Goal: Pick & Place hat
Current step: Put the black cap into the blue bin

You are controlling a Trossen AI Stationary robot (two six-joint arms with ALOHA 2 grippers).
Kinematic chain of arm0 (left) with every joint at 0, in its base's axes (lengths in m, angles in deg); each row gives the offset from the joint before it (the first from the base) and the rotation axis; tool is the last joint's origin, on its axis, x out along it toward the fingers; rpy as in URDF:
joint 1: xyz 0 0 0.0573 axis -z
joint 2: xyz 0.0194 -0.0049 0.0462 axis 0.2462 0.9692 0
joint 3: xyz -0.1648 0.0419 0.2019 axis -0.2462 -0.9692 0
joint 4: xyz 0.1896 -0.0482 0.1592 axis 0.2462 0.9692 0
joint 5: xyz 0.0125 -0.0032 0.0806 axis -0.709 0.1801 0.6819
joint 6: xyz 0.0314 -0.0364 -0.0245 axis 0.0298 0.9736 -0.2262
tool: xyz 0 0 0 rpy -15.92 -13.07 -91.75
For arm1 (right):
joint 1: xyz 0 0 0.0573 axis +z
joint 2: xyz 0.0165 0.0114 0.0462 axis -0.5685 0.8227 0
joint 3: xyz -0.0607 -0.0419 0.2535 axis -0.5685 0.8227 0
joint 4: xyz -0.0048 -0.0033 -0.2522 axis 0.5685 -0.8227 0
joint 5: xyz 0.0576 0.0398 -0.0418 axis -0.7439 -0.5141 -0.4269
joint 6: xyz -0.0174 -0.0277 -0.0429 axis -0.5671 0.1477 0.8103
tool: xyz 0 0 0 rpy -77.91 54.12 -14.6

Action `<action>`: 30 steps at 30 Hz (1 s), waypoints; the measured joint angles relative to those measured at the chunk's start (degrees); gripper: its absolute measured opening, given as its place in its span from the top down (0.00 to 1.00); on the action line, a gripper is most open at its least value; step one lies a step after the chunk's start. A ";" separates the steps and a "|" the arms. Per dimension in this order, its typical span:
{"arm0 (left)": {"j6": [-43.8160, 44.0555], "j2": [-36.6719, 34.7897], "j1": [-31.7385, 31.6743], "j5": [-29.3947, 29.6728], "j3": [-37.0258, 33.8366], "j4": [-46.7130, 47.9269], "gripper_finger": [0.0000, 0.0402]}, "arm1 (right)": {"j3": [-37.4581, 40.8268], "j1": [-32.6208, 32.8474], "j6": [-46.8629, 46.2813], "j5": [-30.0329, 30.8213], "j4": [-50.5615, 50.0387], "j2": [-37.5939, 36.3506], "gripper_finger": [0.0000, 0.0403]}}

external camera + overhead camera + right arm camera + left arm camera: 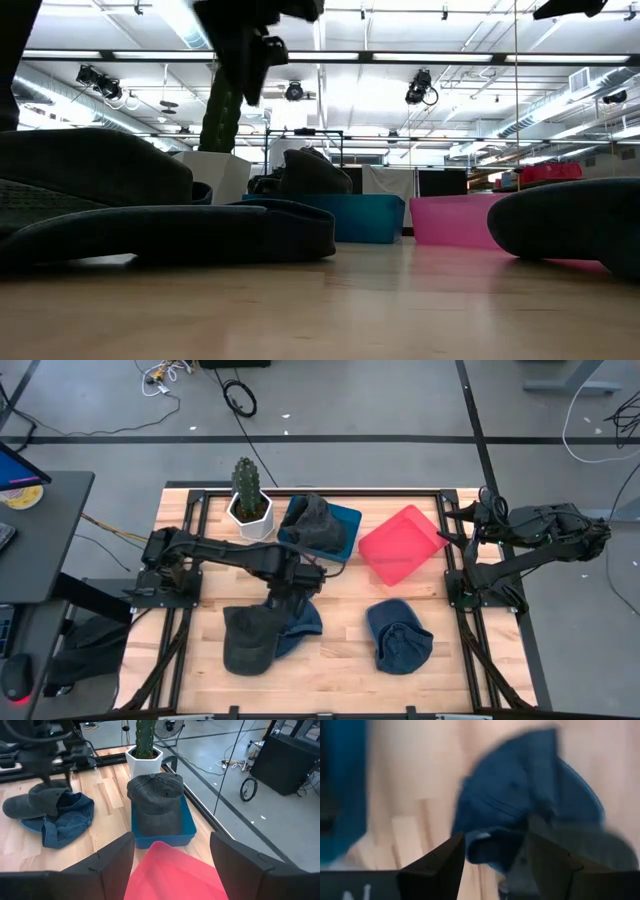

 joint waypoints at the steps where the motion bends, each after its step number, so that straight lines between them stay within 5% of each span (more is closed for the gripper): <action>1: -3.60 0.12 0.31 -1.19 0.03 1.05 0.48 | 0.00 -0.02 -0.61 0.00 0.00 0.00 0.35; 9: -22.35 0.31 1.89 -3.87 -1.31 11.61 0.48 | 0.00 0.00 -2.10 0.16 -0.02 0.00 0.35; 13: -22.76 0.31 1.89 -8.38 -5.90 9.37 0.48 | 0.00 -0.02 -3.29 0.22 -0.02 0.11 0.35; 30: -21.11 0.31 1.79 -9.21 -18.41 -1.85 0.57 | 0.00 0.00 -4.89 0.66 0.31 1.67 0.35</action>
